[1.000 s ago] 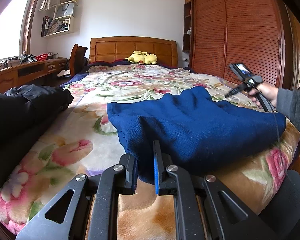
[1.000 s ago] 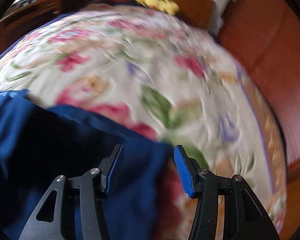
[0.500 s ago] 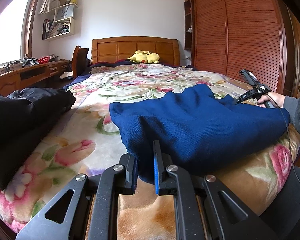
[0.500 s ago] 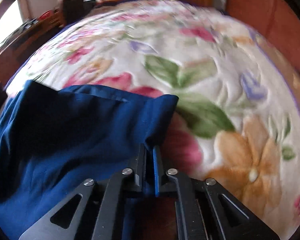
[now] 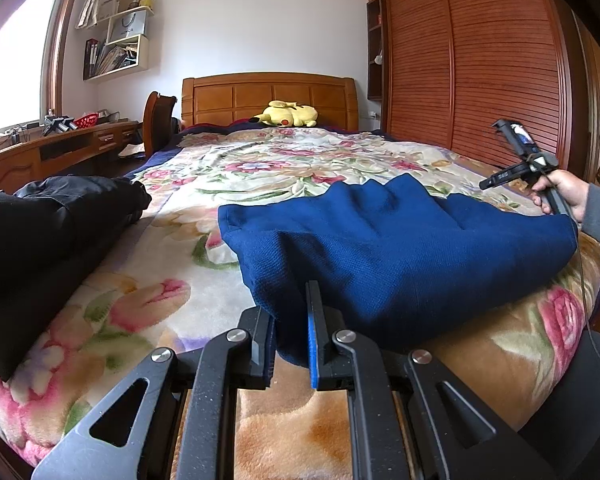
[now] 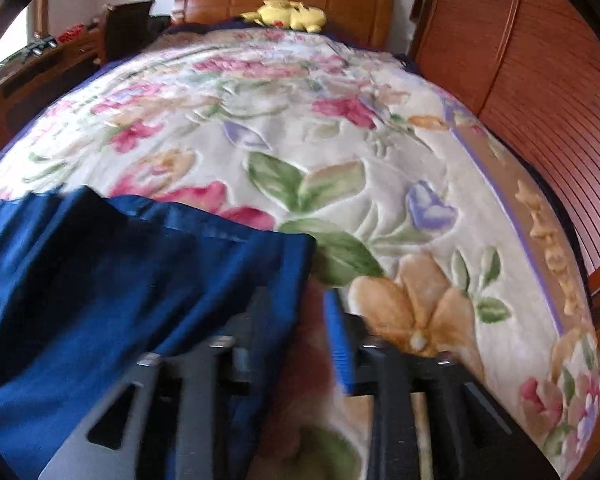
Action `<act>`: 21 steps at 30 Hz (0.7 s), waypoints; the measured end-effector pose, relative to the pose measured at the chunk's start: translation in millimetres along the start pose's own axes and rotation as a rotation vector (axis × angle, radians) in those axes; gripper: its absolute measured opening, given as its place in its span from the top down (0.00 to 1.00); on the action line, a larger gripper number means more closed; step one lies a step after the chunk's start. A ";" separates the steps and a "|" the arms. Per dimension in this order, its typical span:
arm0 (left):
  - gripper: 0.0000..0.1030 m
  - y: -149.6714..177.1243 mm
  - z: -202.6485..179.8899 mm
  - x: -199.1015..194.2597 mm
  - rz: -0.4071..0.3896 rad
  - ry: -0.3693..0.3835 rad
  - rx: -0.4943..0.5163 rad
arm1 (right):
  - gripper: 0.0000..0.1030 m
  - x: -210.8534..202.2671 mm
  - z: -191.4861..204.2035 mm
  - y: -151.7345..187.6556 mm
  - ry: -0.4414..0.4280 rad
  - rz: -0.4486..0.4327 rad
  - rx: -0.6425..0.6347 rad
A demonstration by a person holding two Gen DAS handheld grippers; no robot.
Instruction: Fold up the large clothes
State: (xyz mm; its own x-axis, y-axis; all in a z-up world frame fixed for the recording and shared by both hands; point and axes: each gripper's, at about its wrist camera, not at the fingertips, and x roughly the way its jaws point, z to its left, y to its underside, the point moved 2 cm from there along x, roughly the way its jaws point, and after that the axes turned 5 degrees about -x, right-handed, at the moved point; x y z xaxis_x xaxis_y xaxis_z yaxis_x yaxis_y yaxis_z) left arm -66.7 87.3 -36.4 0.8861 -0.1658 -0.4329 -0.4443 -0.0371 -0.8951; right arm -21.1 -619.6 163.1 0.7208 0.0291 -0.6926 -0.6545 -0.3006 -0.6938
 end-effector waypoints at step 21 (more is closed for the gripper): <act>0.89 1.9 0.8 0.4 0.006 -0.003 0.002 | 0.41 -133.8 141.0 69.5 -0.192 -0.251 -0.226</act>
State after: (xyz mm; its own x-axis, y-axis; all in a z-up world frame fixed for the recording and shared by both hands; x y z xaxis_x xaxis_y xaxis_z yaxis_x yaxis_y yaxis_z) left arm -67.0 87.9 -38.4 0.8837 -0.1629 -0.4388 -0.4496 -0.0343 -0.8926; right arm -195.2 -510.0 179.7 0.7825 0.3000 -0.5456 -0.3805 -0.4631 -0.8005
